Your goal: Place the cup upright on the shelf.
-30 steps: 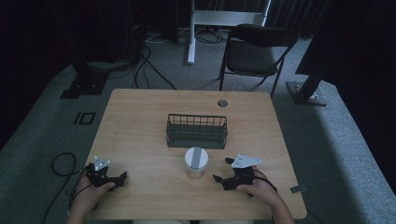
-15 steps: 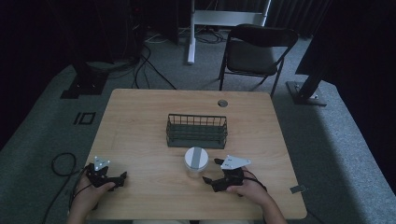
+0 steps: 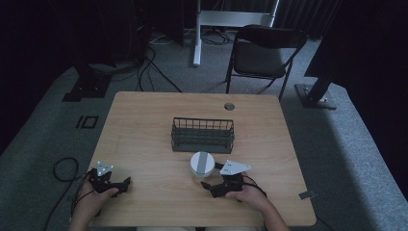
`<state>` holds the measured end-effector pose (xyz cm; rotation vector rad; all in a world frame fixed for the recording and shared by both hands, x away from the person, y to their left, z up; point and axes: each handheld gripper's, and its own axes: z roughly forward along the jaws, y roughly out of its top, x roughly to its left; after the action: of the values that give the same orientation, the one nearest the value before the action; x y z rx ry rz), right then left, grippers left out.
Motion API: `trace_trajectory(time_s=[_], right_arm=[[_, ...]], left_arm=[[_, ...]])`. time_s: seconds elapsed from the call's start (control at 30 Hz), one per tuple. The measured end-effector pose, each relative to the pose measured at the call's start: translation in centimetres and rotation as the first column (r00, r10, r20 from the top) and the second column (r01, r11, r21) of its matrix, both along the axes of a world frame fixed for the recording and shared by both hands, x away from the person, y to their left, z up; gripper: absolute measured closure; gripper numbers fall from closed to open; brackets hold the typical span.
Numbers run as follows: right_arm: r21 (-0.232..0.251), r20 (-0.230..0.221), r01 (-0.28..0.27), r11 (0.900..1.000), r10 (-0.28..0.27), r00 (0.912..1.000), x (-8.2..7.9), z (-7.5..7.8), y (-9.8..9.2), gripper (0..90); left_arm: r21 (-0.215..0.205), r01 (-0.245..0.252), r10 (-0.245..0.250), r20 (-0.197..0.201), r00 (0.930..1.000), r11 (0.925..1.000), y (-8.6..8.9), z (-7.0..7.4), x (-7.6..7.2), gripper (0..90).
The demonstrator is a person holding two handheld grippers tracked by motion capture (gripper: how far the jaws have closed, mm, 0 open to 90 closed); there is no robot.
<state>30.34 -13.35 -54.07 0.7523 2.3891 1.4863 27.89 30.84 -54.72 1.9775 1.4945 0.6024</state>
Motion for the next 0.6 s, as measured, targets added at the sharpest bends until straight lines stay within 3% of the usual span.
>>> trace_trajectory(time_s=[0.3,0.6], right_arm=[[0.038,0.004,0.024,0.999,-0.025,0.9997,0.0,-0.3,1.3,11.0],[0.047,0.024,0.055,0.997,-0.056,0.9982,0.2,-0.3,2.1,12.4]], left_arm=[[0.000,0.000,0.000,0.000,1.0000,1.0000,0.0,0.0,0.0,0.4],[0.000,0.000,0.000,0.000,1.0000,1.0000,0.0,0.0,0.0,0.4]])
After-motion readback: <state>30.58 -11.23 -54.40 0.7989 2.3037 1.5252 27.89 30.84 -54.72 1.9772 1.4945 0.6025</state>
